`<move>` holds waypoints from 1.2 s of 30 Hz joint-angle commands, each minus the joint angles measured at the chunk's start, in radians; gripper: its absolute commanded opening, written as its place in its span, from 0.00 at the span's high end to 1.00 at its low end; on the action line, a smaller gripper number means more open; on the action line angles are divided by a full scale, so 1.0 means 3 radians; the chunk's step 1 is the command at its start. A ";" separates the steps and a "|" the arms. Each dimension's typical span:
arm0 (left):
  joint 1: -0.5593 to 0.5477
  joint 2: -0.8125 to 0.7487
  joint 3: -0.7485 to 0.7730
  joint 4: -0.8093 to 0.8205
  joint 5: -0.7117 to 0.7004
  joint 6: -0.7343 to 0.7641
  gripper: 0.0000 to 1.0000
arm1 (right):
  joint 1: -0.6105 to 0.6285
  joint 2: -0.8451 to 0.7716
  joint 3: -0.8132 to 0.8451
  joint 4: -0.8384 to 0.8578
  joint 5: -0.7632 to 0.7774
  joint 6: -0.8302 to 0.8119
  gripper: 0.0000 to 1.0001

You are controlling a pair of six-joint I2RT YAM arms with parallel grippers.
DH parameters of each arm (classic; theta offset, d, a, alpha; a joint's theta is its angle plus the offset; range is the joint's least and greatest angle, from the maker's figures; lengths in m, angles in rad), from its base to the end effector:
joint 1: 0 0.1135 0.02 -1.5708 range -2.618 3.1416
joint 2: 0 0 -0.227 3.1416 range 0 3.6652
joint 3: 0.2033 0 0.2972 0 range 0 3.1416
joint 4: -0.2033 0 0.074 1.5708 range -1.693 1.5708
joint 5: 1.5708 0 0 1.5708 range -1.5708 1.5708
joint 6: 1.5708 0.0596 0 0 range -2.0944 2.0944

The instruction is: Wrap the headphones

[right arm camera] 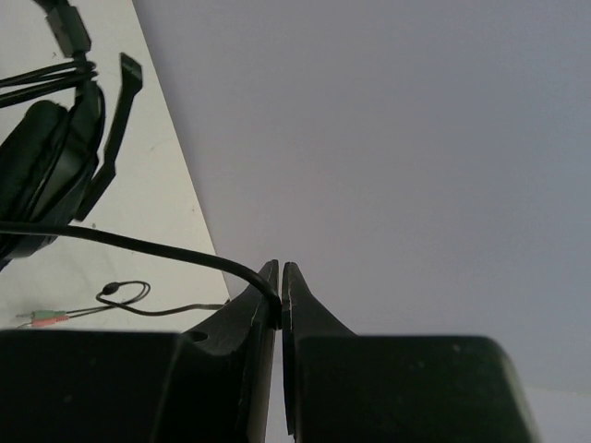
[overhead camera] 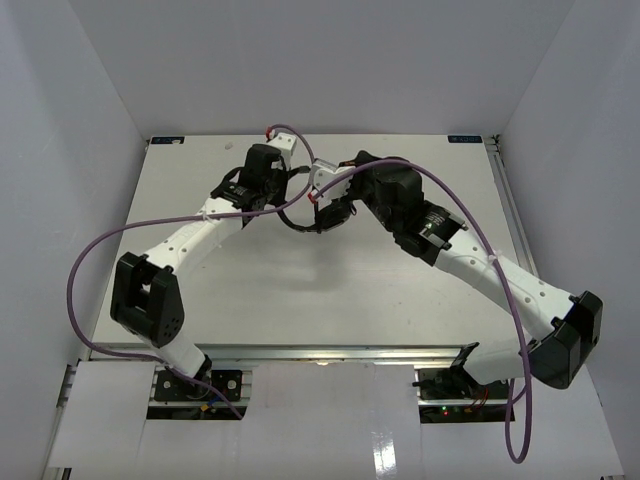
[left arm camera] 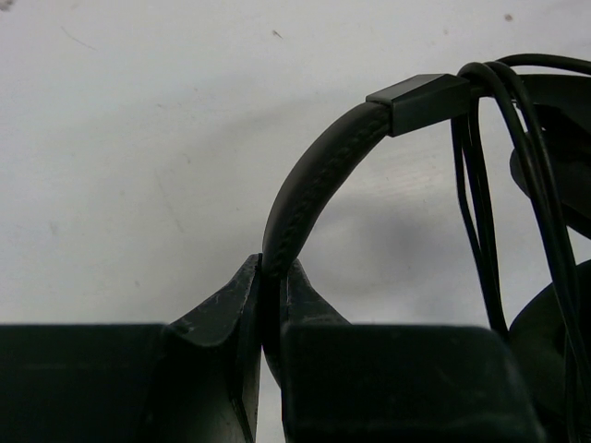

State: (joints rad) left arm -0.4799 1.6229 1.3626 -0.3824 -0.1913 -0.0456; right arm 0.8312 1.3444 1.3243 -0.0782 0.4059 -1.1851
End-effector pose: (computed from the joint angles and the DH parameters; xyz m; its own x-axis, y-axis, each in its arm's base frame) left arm 0.3908 -0.1906 0.2438 -0.5456 0.2335 -0.8048 0.2937 0.9528 0.0774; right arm 0.2798 0.2718 0.3762 0.3586 -0.8700 -0.3385 -0.2170 0.2750 -0.9366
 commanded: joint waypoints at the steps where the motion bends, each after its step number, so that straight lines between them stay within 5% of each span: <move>1: -0.0035 -0.0451 -0.0156 0.0066 0.0325 0.0045 1.00 | -0.0189 -0.0094 0.0152 0.0425 -0.0292 0.0279 0.92; 5: -0.0109 -0.0664 -0.0205 -0.0022 0.0575 0.0074 1.00 | -0.0393 -0.0040 0.0149 0.0280 -0.0875 0.0796 0.92; 22: -0.0479 -0.1053 -0.0429 -0.0282 0.1067 0.0111 1.00 | -0.0763 0.0345 0.0426 0.0233 -0.2154 0.1314 0.92; 36: -0.0568 -0.1159 -0.0250 -0.0389 0.1150 0.0048 1.00 | -0.0877 0.0605 0.0461 0.0124 -0.2422 0.1634 0.92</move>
State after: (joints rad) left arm -0.6365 1.3412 1.2397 -0.4748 0.0982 -0.0198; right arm 0.6061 1.5180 1.4139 -0.1047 -0.3213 -0.7530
